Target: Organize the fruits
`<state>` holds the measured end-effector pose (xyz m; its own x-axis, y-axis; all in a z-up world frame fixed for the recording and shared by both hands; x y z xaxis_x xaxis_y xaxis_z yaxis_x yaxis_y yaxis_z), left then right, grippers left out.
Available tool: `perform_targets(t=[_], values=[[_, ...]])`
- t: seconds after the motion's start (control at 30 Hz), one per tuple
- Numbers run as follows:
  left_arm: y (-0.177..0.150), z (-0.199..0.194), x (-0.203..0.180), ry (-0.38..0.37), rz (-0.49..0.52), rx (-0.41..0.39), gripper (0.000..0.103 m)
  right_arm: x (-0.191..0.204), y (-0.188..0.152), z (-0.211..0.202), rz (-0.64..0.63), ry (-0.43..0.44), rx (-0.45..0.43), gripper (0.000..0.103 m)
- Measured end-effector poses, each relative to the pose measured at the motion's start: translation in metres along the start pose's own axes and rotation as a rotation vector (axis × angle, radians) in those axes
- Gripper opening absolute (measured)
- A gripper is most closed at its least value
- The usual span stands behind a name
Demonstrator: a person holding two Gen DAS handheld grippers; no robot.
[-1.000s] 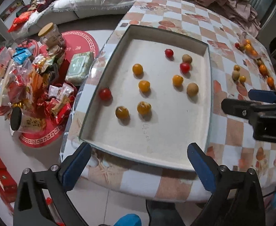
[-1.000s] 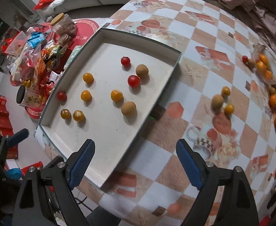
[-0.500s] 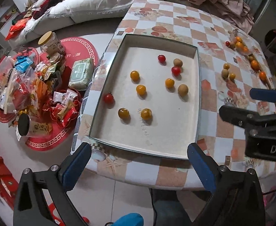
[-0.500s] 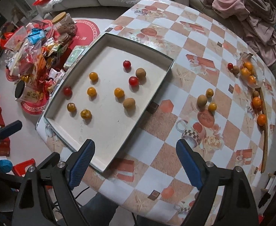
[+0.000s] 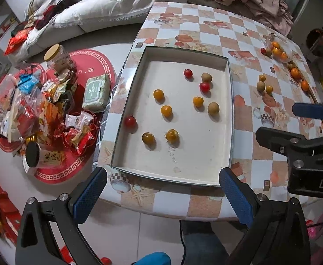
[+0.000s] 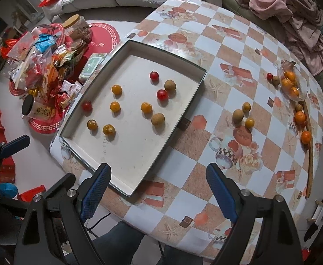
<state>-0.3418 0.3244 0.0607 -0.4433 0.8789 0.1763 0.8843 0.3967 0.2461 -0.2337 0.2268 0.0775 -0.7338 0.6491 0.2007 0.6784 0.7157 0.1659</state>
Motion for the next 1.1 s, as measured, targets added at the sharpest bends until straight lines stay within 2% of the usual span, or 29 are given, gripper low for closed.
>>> perform_targets(t=[0.47,1.1], values=[[0.004,-0.009,-0.009,0.009,0.057,-0.021,0.102,0.005,0.005,-0.007,-0.004,0.0,-0.02,0.09],[0.01,-0.009,-0.013,0.014,0.078,-0.032,0.102,0.006,0.006,-0.007,-0.004,-0.001,-0.025,0.09]])
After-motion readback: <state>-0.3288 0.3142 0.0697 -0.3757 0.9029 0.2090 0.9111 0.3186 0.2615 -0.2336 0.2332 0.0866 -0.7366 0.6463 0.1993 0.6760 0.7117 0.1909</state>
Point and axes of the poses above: each gripper's, at about its wrist camera, not at the fingertips, and z roughly the way its jaws point, x to its left, y to its top, the point moved 8 cm from there along z, roughly the way its jaws point, and after that the axes turned 7 degrees about y, right-handed, at the moved point
